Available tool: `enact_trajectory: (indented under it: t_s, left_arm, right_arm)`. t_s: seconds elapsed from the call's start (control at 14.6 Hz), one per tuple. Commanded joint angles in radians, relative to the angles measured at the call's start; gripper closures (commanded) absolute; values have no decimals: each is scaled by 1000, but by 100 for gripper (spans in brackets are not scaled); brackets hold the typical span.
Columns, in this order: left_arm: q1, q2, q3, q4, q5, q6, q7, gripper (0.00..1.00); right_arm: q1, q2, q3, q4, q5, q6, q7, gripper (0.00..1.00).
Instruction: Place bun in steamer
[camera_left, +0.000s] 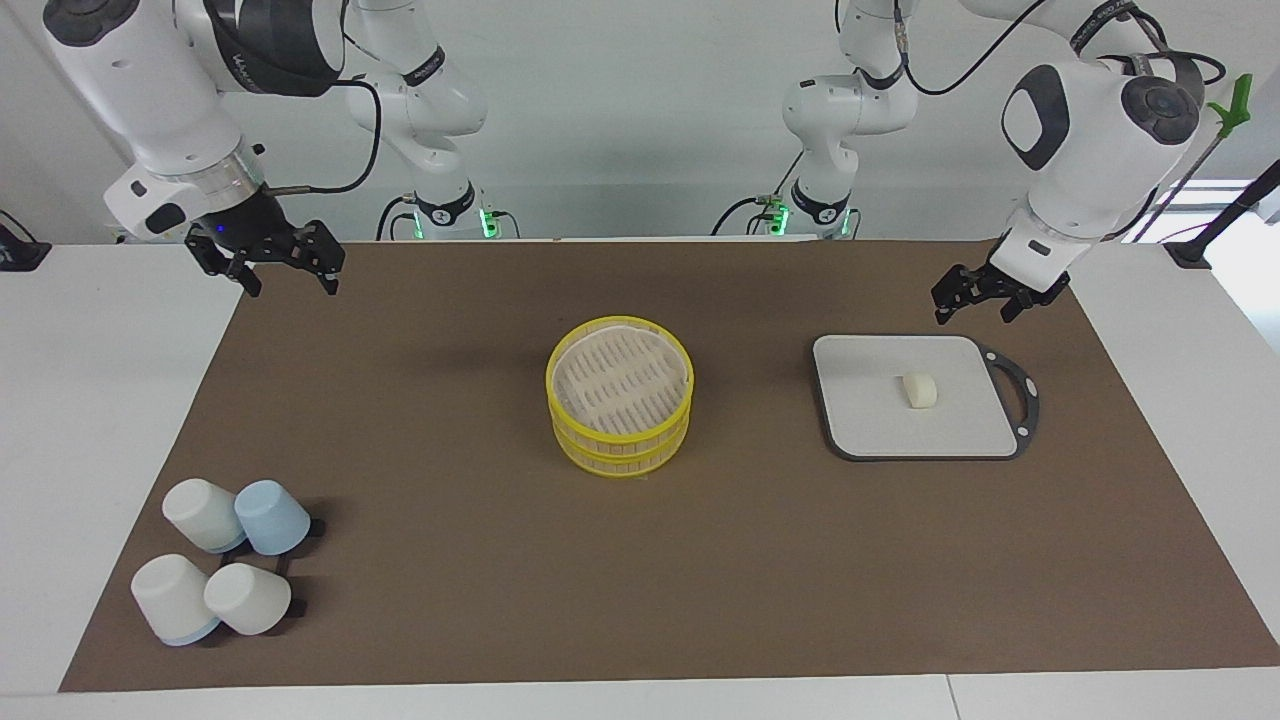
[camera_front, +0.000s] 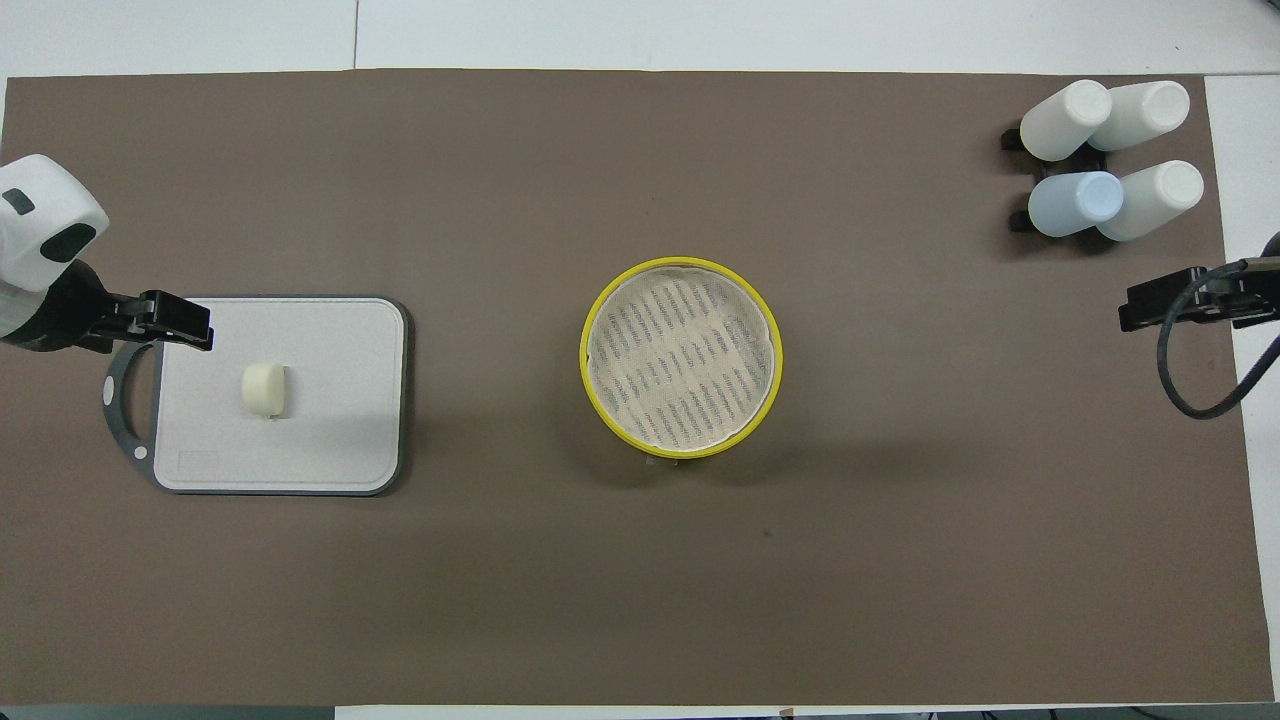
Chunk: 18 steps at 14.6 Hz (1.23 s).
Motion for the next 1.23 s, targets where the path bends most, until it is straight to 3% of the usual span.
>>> enact_trajectory:
  t_s: [0.0,0.34,0.75,0.89,1.16]
  left_arm:
    - [0,-7,2,2,7,-3,0,0]
    - [-1,-7,2,2,7,-3,0,0]
    - [20,-27,2,-27,7,-46,-63,0]
    - [20,-41,2,-58,9,-27,-118,0]
    - [28,-51,2,-157,9,87,-112,0]
  right_arm:
    - [-12,-1,10,-6,-7,4,-13,0]
    - [-12,-6,10,-17,-9,-5,-21,0]
    - [80,-9,25,-58,4,53,73,0]
    - [208,21,24,-71,4,108,195,0]
    - [448,208,24,30,7,211,565,0]
